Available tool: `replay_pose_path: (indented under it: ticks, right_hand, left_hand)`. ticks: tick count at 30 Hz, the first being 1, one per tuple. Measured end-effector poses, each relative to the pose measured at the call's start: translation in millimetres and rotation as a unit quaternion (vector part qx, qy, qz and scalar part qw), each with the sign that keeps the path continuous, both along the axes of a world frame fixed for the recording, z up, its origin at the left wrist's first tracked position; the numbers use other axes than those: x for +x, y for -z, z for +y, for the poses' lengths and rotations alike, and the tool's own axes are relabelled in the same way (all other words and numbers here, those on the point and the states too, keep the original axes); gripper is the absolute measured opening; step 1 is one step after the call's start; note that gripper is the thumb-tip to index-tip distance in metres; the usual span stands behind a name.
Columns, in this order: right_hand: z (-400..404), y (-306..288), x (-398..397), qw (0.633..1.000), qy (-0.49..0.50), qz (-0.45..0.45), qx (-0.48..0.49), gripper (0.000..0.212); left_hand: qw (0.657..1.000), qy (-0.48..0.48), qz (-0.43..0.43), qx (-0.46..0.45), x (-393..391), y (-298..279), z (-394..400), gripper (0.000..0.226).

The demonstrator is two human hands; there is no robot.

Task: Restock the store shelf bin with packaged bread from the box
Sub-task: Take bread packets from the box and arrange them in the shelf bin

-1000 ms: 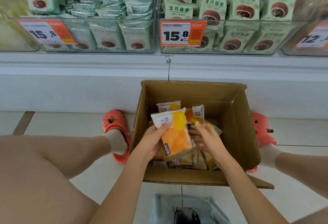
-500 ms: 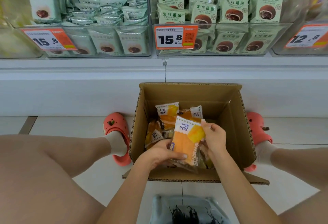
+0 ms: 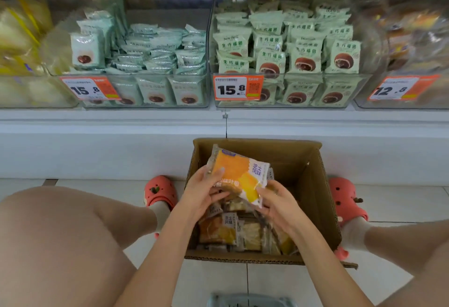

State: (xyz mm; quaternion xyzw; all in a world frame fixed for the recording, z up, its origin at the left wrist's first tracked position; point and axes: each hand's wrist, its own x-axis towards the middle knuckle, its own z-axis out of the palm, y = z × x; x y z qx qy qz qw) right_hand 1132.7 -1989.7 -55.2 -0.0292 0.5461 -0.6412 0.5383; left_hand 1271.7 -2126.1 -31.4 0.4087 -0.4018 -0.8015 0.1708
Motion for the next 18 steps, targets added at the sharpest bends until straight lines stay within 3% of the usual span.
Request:
replay_pose_path:
  ticks: [4, 8, 11, 14, 16, 18]
  right_hand:
    - [-21, -54, -23, 0.996, -0.037, 0.018, -0.082, 0.035]
    - [-35, -116, -55, 0.992, -0.022, 0.086, -0.095, 0.045]
    - [-43, -173, -84, 0.98, -0.01, 0.166, -0.105, 0.033]
    - [-48, -239, -118, 0.962, 0.011, 0.231, -0.145, 0.026]
    - [-50, -286, -138, 0.94, 0.006, 0.293, -0.174, 0.056]
    - [-55, -330, -156, 0.91, 0.005, 0.367, -0.19, 0.089]
  left_hand:
    - [0.993, 0.055, 0.033, -0.097, -22, -62, -14, 0.044]
    - [0.98, 0.067, 0.057, -0.181, -47, -120, -27, 0.036]
    - [0.965, 0.083, 0.09, -0.23, -60, -170, -41, 0.033]
    - [0.954, 0.033, 0.117, -0.274, -72, -224, -61, 0.026]
    - [0.932, -0.058, 0.123, -0.337, -82, -260, -76, 0.019]
    - [0.857, -0.186, 0.071, -0.476, -96, -293, -88, 0.019]
